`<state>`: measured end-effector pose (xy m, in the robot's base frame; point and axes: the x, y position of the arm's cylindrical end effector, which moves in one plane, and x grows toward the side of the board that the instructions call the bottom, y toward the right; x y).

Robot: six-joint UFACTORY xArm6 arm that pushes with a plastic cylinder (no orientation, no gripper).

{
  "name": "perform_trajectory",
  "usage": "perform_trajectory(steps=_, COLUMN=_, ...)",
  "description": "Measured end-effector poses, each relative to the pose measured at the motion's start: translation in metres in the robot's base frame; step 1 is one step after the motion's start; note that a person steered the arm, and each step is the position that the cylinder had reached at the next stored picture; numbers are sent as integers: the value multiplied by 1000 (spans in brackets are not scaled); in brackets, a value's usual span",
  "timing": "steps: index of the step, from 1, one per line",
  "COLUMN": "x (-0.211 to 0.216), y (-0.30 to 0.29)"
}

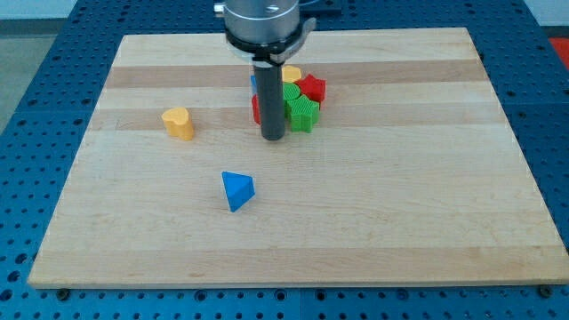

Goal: Move the green star slightly at the bottom of the red star

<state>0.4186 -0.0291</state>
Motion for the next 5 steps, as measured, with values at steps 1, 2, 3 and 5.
perform_trajectory(steps=1, x=0, y=10)
perform_trajectory(steps=2, x=0, y=21)
perform_trajectory(steps=3, x=0, y=32)
perform_trajectory(steps=5, x=0, y=35)
